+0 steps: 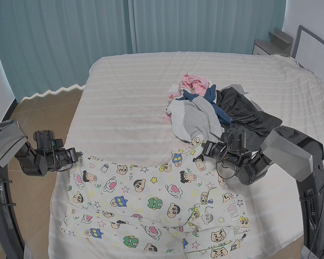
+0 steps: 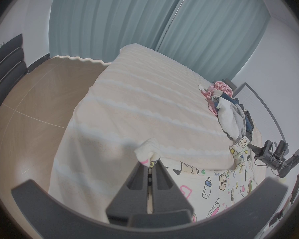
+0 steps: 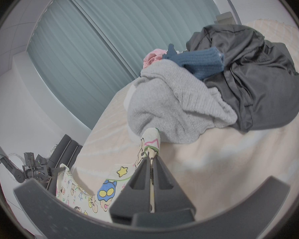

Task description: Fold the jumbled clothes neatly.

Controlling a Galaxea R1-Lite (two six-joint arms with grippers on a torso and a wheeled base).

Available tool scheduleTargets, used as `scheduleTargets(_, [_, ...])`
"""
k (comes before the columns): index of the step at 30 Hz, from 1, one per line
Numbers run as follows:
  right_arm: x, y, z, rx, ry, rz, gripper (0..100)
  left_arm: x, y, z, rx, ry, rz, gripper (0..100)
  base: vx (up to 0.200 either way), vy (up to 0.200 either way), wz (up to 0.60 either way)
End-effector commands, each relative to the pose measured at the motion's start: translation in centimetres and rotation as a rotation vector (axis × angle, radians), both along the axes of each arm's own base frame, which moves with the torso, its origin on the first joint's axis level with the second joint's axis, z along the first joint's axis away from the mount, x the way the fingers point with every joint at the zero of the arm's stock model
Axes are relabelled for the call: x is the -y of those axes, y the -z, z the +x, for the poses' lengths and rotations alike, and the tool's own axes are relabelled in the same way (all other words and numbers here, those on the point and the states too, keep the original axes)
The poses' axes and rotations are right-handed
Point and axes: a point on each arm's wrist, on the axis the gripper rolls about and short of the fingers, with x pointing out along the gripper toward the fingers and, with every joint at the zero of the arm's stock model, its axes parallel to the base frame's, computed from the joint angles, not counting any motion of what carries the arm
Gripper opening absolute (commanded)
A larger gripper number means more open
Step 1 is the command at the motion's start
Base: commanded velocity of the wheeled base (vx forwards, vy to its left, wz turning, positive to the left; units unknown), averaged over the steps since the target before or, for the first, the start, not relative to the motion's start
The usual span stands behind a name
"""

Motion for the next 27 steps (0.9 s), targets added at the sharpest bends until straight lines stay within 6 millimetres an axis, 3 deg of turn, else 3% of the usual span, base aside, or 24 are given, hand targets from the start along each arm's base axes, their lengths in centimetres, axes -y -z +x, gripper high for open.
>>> scheduleTargets(1, [0.4,-2.4,-0.4,0.037,0.003,0.017,0,0.0,-0.7,-0.1,0.017,-0.002,0.002,0,0.0,0.0,0.0])
scheduleTargets(6, [0.5,-3.7,-0.8,0.052,0.007,0.048,0,0.0,-1.3,-0.2,0.028,-0.002,0.003,0,0.0,0.0,0.0])
scheduleTargets(14, [1.1,-5.2,-4.0,0.025,-0.055,0.072,0,0.2,-3.1,-1.8,0.045,0.01,0.004,0,0.0,0.0,0.0])
scheduleTargets(27, [3.8,-5.0,-11.3,-0.075,-0.212,0.081,0,-0.7,-3.8,-5.5,0.019,0.047,-0.017,0,0.0,0.0,0.0])
